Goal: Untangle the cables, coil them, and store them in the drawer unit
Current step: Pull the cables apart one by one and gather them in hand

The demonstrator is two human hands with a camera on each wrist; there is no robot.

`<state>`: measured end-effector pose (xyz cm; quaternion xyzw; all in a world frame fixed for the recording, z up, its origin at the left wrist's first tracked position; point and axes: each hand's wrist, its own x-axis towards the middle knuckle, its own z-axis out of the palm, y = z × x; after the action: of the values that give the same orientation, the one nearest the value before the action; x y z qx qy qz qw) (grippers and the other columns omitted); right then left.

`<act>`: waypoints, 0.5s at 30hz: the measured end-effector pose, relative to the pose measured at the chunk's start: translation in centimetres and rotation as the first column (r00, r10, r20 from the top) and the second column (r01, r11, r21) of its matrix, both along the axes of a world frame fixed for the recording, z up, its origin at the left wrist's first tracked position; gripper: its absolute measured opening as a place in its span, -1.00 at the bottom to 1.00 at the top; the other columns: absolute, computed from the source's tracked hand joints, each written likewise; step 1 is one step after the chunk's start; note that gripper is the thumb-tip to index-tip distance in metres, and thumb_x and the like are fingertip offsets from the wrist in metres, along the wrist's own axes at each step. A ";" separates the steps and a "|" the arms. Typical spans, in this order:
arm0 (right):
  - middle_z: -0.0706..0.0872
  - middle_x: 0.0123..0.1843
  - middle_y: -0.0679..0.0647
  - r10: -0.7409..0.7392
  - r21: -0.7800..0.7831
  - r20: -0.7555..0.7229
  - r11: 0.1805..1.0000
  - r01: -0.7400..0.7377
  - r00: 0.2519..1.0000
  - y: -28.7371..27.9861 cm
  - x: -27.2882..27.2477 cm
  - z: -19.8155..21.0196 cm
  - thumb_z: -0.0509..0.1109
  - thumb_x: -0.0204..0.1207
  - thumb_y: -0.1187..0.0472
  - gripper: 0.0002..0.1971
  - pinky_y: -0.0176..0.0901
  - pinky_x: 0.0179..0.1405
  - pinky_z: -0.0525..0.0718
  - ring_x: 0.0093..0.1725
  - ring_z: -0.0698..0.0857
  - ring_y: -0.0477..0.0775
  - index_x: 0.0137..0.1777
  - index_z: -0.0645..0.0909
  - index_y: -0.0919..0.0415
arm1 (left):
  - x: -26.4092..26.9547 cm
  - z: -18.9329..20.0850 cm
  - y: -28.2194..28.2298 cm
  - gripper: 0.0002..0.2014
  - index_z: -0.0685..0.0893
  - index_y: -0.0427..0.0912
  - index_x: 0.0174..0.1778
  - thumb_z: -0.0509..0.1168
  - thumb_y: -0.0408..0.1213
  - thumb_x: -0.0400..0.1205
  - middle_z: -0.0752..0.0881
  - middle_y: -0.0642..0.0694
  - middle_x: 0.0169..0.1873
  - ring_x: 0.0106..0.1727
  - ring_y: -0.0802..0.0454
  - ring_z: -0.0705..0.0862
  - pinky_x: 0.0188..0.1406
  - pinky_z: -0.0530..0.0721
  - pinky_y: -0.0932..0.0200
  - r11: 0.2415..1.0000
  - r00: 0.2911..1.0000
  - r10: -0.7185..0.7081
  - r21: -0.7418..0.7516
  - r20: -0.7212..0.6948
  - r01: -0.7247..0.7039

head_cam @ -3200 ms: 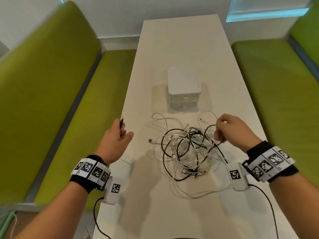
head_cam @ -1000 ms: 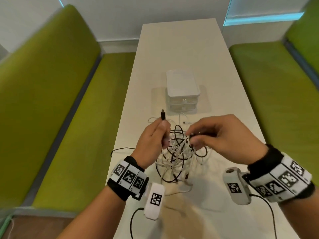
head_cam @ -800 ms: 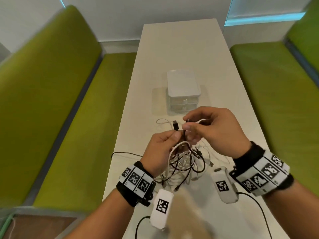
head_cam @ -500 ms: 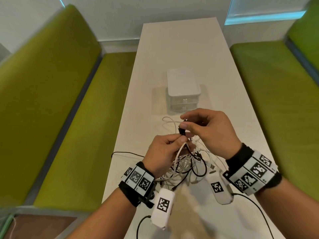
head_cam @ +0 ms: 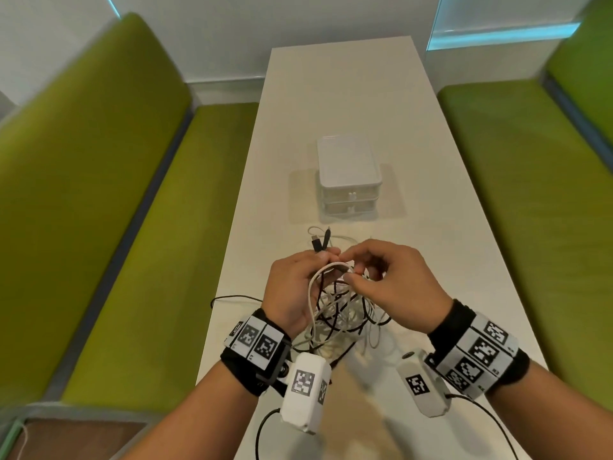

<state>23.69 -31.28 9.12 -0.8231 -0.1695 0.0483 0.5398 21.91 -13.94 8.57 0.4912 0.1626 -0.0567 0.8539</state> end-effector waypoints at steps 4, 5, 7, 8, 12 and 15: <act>0.77 -0.04 0.08 0.215 0.121 0.265 0.960 -0.254 0.940 -0.2 -1.5 1.6 0.46 0.25 0.64 -0.75 -0.01 0.05 0.65 0.08 0.76 0.16 -0.32 0.72 0.28 | 0.6 0.7 1.3 -0.74 0.61 -0.39 -0.16 0.10 -0.43 0.78 0.80 -0.37 -0.06 -0.10 -0.22 0.83 -0.09 0.84 -0.05 0.990 0.999 0.039 -0.136 0.008 -0.037; 0.78 -0.05 0.12 0.289 0.160 0.244 0.930 -0.332 0.926 -0.5 -1.9 1.9 0.38 0.21 0.62 -0.79 0.01 0.00 0.65 0.04 0.76 0.21 -0.35 0.68 0.31 | 0.9 1.0 1.9 -0.73 0.59 -0.35 -0.14 0.07 -0.39 0.81 0.80 -0.36 -0.10 -0.15 -0.23 0.83 -0.11 0.83 -0.09 0.988 0.999 0.044 -0.151 0.012 -0.042; 0.78 -0.18 0.09 0.419 0.164 0.138 0.884 -0.438 0.897 -1.2 -2.3 1.9 0.32 0.29 0.45 -0.89 0.07 -0.14 0.65 -0.14 0.75 0.18 -0.33 0.67 0.33 | 1.3 1.4 3.0 -0.74 0.54 -0.27 -0.08 0.03 -0.32 0.85 0.72 -0.24 -0.30 -0.36 -0.17 0.73 -0.16 0.82 -0.19 0.993 0.999 0.034 -0.113 0.034 -0.029; 0.77 -0.26 0.02 0.445 0.092 0.089 0.887 -0.452 0.891 -1.6 -2.1 1.6 0.31 0.40 0.35 -0.85 0.09 -0.17 0.65 -0.21 0.74 0.11 -0.30 0.71 0.28 | 1.4 1.5 3.3 -0.75 0.53 -0.24 -0.08 0.02 -0.30 0.86 0.59 -0.16 -0.42 -0.47 -0.09 0.61 -0.23 0.80 -0.15 0.998 0.999 0.019 -0.055 0.046 -0.017; 0.70 -0.47 -0.05 0.308 -0.508 -0.026 0.815 -0.278 0.951 -2.7 -0.3 -0.4 -0.09 0.67 -0.39 -0.21 -0.02 -0.22 0.63 -0.42 0.66 -0.02 -0.35 0.72 0.17 | 1.2 1.2 2.4 -0.77 0.53 -0.18 -0.05 0.05 -0.25 0.86 0.27 0.03 -0.50 -0.53 0.10 0.20 -0.54 0.33 0.20 0.974 0.987 -0.108 0.210 0.118 0.082; 0.69 -0.44 0.11 0.180 -0.714 -0.045 0.682 -0.158 0.983 -3.4 1.1 -1.7 -0.05 0.64 -0.49 -0.18 -0.07 -0.27 0.57 -0.40 0.65 0.06 -0.36 0.65 0.21 | 0.9 1.0 1.2 -0.78 0.50 -0.18 -0.02 0.10 -0.14 0.84 0.28 0.06 -0.48 -0.49 0.09 0.16 -0.46 0.14 0.08 0.929 0.976 -0.200 0.334 0.087 0.160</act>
<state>24.82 -34.63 7.44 -0.9493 -0.2204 0.1480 0.1686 22.83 -12.72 9.54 0.6404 0.0724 -0.0776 0.7607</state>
